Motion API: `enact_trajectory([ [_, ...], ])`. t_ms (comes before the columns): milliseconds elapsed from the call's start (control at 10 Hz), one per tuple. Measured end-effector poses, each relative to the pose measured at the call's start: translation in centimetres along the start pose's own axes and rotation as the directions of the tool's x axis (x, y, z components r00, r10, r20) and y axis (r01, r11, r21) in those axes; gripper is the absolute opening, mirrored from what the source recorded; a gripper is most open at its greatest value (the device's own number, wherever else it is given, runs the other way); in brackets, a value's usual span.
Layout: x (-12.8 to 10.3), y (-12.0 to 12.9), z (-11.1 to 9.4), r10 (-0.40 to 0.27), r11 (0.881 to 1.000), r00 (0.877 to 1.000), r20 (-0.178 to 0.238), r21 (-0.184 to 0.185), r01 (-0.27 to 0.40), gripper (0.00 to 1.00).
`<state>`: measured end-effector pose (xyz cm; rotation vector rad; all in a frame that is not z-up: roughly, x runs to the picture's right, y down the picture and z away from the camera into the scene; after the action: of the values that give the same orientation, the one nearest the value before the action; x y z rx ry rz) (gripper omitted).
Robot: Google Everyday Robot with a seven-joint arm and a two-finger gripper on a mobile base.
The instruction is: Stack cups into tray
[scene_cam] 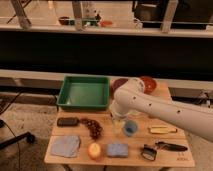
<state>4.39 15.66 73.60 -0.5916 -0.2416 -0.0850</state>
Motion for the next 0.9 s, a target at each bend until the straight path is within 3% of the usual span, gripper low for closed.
enact_trajectory([
  [900,0.8,0.0,4.6,0.059,0.998,0.998,-0.021,-0.009,-0.059,0.80],
])
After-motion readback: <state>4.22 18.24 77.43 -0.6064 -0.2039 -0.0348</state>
